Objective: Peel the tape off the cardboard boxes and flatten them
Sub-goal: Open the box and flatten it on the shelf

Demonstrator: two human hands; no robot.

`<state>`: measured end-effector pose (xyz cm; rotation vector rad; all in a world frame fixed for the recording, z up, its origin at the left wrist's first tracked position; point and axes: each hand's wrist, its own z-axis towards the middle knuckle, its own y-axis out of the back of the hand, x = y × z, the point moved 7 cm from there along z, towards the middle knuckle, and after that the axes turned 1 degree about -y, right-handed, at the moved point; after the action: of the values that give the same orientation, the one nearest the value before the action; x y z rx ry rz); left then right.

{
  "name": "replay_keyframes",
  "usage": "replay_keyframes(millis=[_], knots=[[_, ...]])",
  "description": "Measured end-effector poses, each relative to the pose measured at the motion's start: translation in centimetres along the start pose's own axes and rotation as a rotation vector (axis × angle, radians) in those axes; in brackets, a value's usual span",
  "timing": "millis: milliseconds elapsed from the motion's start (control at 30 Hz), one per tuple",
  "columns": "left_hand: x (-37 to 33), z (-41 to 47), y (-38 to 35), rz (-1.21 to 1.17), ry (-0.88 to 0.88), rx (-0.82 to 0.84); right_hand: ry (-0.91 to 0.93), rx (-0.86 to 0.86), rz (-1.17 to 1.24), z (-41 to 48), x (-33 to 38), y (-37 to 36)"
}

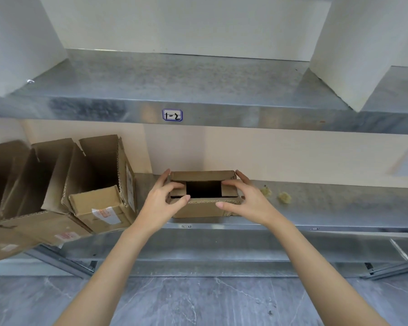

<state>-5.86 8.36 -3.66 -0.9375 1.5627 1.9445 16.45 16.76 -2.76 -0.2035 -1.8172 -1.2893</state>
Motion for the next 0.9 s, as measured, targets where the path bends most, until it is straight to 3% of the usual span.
replay_keyframes(millis=[200,633,900], knots=[[0.3,0.4,-0.4,0.049,-0.006,0.172,-0.011,0.015,-0.012,0.3,0.5,-0.1],[0.1,0.6,0.2,0.086,-0.051,0.154,-0.045,-0.275,-0.210,1.0,1.5,-0.2],[0.0,0.3,0.2,0.224,-0.054,0.238,-0.017,-0.239,-0.207,0.6,1.6,-0.5]])
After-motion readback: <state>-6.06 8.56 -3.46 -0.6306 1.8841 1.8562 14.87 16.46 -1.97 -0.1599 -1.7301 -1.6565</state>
